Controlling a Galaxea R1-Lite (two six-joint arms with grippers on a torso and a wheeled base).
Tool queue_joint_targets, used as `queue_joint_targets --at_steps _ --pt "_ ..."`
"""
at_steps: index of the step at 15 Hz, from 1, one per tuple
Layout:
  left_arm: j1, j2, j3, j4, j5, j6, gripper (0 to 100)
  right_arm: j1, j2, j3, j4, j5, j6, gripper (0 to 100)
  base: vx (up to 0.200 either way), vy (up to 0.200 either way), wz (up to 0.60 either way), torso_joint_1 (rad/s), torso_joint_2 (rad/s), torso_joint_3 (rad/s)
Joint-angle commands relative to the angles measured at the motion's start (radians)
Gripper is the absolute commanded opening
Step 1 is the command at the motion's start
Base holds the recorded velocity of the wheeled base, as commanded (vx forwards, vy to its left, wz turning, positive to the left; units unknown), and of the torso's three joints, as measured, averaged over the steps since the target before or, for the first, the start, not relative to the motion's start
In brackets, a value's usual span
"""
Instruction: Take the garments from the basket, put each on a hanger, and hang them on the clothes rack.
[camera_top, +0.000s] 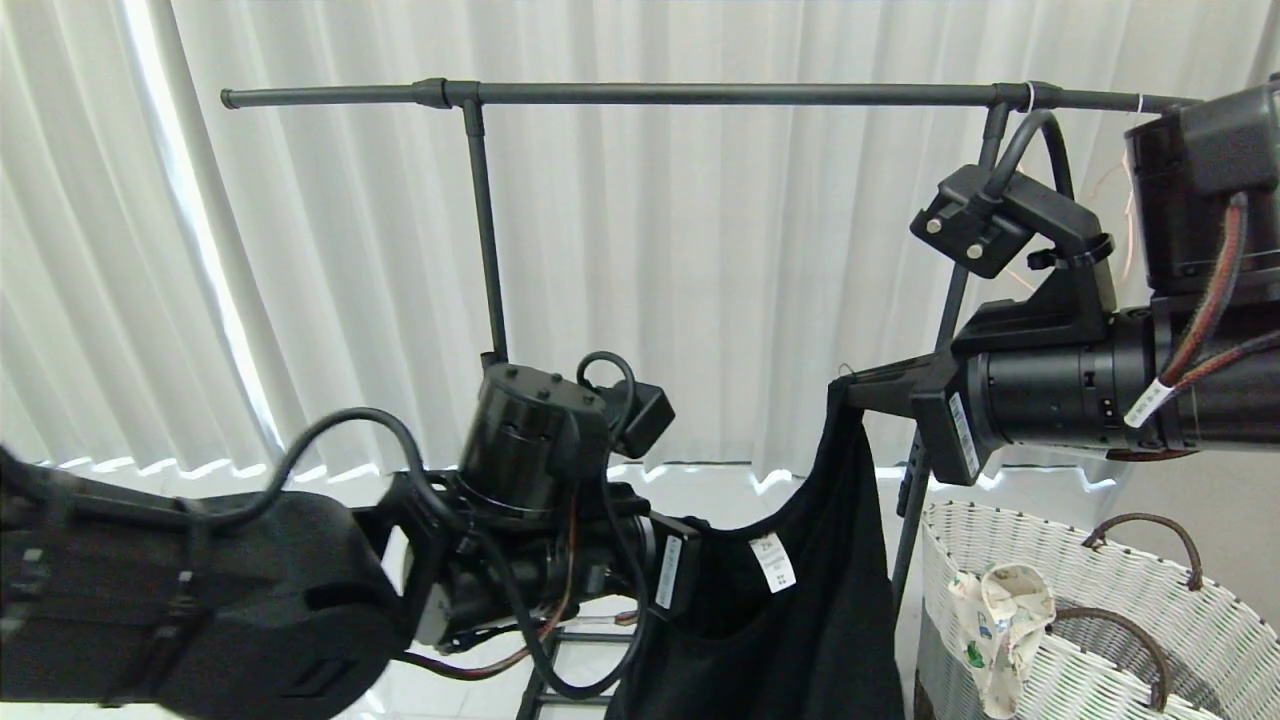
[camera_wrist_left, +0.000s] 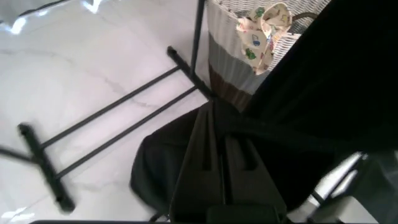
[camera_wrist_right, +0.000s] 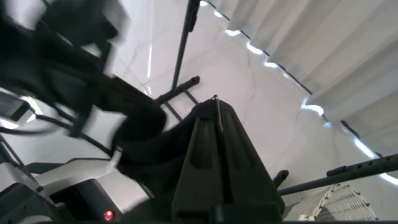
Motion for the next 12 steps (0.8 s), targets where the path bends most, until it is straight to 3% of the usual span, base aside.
queue_joint_targets --at_steps 1,2,4,8,12 --pt "0.025 -0.190 -0.051 0.150 0.026 0.017 0 -0.011 -0.004 0.000 0.001 -0.005 -0.002 0 0.000 0.000 0.00 0.000 0.00 0.000" --pt "0.030 -0.222 -0.058 0.196 0.107 0.085 0 -0.016 -0.019 0.004 0.005 -0.027 -0.002 0 0.000 0.000 0.00 0.000 0.00 0.000" --pt "0.031 -0.248 -0.061 0.197 0.259 0.195 0 -0.017 -0.055 0.033 0.008 -0.064 -0.002 0 0.000 0.000 0.00 0.000 0.00 0.000" --pt "0.033 -0.328 -0.143 0.208 0.284 0.373 0 -0.017 -0.179 0.139 0.009 -0.111 -0.002 0 0.000 0.000 0.00 0.000 0.00 0.000" --pt "0.022 -0.389 -0.210 0.302 0.284 0.401 0 -0.017 -0.239 0.173 0.011 -0.130 -0.002 0 0.000 0.000 0.00 0.000 0.00 0.000"
